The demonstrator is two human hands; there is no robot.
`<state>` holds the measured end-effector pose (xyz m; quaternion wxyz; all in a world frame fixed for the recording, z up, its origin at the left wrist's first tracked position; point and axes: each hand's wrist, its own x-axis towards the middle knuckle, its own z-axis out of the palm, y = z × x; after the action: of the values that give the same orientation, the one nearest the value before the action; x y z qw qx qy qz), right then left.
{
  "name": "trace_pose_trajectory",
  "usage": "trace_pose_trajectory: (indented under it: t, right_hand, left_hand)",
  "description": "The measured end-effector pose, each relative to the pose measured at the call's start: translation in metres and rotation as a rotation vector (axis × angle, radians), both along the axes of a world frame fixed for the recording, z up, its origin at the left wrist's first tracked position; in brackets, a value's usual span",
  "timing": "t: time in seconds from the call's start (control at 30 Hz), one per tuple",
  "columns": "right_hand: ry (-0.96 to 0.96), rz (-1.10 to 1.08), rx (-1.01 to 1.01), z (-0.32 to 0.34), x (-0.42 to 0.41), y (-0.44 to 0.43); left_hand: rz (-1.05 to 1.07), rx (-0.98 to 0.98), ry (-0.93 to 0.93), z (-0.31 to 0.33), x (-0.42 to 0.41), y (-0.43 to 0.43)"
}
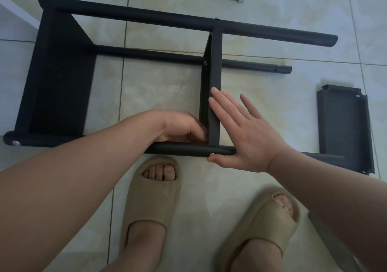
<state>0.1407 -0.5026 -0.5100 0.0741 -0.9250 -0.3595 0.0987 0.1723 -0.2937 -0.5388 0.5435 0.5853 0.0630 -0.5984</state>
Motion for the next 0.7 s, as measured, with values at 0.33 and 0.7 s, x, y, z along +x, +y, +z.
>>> trace_pose_trajectory:
  t: [0.33,0.7]
  right_hand:
    - [-0.005,0.003,-0.002,-0.0016,0.0,-0.0004]
    - [-0.004,0.002,-0.008,-0.0014,0.0003,-0.0004]
  left_hand:
    - [-0.014,0.03,-0.077,-0.0014,-0.0001,-0.0015]
    - [-0.038,0.051,-0.11,-0.0013,0.0001,-0.0016]
